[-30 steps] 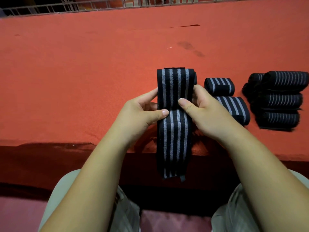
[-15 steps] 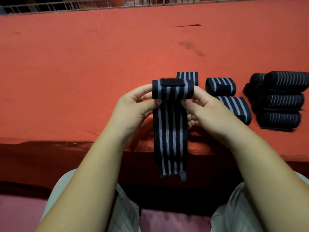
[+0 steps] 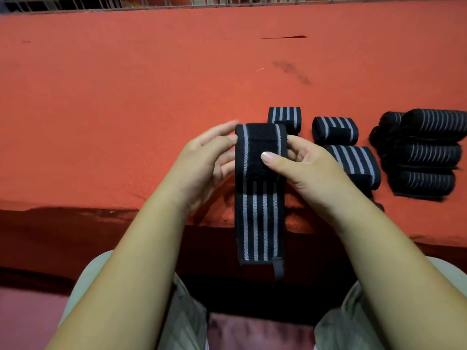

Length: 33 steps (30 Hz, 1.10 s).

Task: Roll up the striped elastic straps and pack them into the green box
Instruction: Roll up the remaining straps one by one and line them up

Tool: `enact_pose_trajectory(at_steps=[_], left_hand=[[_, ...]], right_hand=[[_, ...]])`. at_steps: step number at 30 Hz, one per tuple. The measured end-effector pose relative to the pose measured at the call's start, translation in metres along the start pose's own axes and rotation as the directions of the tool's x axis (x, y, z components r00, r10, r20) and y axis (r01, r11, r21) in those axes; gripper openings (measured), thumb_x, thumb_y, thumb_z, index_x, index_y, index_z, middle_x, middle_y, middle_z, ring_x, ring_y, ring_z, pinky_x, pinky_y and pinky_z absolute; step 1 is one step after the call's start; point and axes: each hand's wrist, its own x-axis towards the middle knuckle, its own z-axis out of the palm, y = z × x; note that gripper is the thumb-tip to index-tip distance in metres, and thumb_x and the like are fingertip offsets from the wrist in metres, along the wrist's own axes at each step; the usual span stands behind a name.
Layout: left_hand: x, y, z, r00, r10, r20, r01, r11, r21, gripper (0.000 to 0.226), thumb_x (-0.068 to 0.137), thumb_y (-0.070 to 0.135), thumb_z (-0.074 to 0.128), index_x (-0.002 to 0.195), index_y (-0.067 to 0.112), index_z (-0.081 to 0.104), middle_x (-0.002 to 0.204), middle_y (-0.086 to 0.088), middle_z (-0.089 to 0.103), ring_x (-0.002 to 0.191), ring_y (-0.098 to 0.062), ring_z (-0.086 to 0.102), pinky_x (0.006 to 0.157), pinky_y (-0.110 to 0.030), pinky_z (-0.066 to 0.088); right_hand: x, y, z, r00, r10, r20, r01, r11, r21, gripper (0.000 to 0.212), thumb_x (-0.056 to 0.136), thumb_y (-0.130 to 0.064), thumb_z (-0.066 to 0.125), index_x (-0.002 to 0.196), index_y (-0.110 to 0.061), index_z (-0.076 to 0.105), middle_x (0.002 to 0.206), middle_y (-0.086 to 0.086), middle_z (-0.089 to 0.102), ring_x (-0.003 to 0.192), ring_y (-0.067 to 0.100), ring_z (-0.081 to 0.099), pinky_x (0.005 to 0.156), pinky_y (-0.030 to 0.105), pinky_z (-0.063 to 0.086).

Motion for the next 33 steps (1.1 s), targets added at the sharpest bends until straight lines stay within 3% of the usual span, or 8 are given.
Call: enact_pose_trajectory(at_steps=[4,7,11,15,20,26,29,33], left_hand=[[-0.008,0.000,-0.003,0.999,-0.033,-0.003,0.033,0.983,0.181,0.028,0.111,0.028,0.058,0.122,0.011,0.078,0.118,-0.006,0.081,0.103,-0.021,0.079,0.084,-0.031,0.060],[-0.013,-0.003,-0.003,1.000,0.018,0.009,-0.020,0.973,0.230,0.026,0.104,0.013,0.069,0.128,0.015,0.077,0.118,-0.003,0.082,0.109,-0.016,0.078,0.084,-0.026,0.061],[-0.006,-0.011,-0.005,0.999,0.033,-0.020,-0.030,0.987,0.158,0.039,0.098,-0.002,0.071,0.135,0.009,0.071,0.124,-0.009,0.080,0.119,-0.026,0.076,0.094,-0.040,0.062],[-0.005,-0.013,-0.006,0.998,0.020,-0.051,-0.015,0.996,0.088,0.041,0.097,-0.003,0.071,0.137,0.008,0.070,0.128,-0.012,0.078,0.121,-0.030,0.075,0.096,-0.048,0.061],[-0.006,-0.011,-0.008,0.998,-0.062,-0.003,0.062,0.981,0.181,0.048,0.100,0.013,0.075,0.144,0.030,0.066,0.125,-0.011,0.079,0.110,-0.035,0.078,0.099,-0.055,0.061],[-0.005,-0.014,-0.010,0.999,-0.027,-0.017,0.030,0.985,0.172,0.057,0.098,0.006,0.077,0.145,0.037,0.066,0.118,-0.026,0.075,0.110,-0.037,0.077,0.090,-0.047,0.063],[-0.003,-0.016,-0.010,0.998,0.002,-0.056,0.006,0.991,0.135,0.053,0.098,0.000,0.075,0.141,0.030,0.068,0.124,-0.023,0.076,0.116,-0.036,0.076,0.103,-0.055,0.061],[-0.002,-0.016,-0.009,1.000,-0.007,-0.004,0.007,0.997,0.077,0.054,0.101,-0.004,0.067,0.149,0.019,0.062,0.129,-0.017,0.076,0.123,-0.031,0.074,0.104,-0.043,0.060]], right_hand=[[0.003,0.003,0.005,0.993,-0.062,-0.098,0.061,0.998,-0.019,0.039,0.101,-0.014,0.073,0.139,-0.021,0.066,0.130,-0.002,0.076,0.123,0.016,0.072,0.110,0.046,0.055],[0.002,0.004,0.005,0.993,-0.071,-0.096,0.063,0.995,-0.082,0.046,0.100,-0.019,0.076,0.143,-0.025,0.062,0.131,-0.004,0.075,0.124,0.013,0.070,0.109,0.044,0.055],[0.004,0.001,0.001,0.999,-0.006,-0.049,-0.003,0.986,-0.167,0.041,0.102,-0.039,0.073,0.141,-0.041,0.062,0.124,-0.005,0.078,0.111,0.010,0.073,0.093,0.039,0.057],[0.003,0.002,-0.003,0.997,0.079,-0.022,-0.082,0.967,-0.239,0.029,0.104,-0.054,0.063,0.121,-0.034,0.077,0.103,0.006,0.081,0.083,0.021,0.073,0.087,0.053,0.059],[0.004,0.009,-0.004,0.997,0.023,-0.071,-0.038,0.975,-0.217,0.021,0.103,-0.047,0.067,0.121,-0.037,0.073,0.110,0.021,0.075,0.100,0.048,0.071,0.092,0.068,0.057],[0.004,0.010,-0.003,0.999,0.001,-0.034,-0.011,0.957,-0.289,0.033,0.107,-0.049,0.059,0.141,-0.051,0.062,0.123,-0.016,0.077,0.098,0.021,0.079,0.099,0.054,0.060],[0.005,0.009,-0.009,0.995,0.082,0.050,-0.062,0.946,-0.317,0.037,0.108,-0.056,0.055,0.144,-0.061,0.054,0.120,-0.022,0.076,0.096,0.008,0.076,0.102,0.053,0.060],[0.007,0.014,-0.012,0.996,0.088,0.017,-0.075,0.927,-0.368,0.032,0.110,-0.054,0.050,0.141,-0.056,0.060,0.125,-0.022,0.075,0.116,0.007,0.071,0.112,0.055,0.052]])
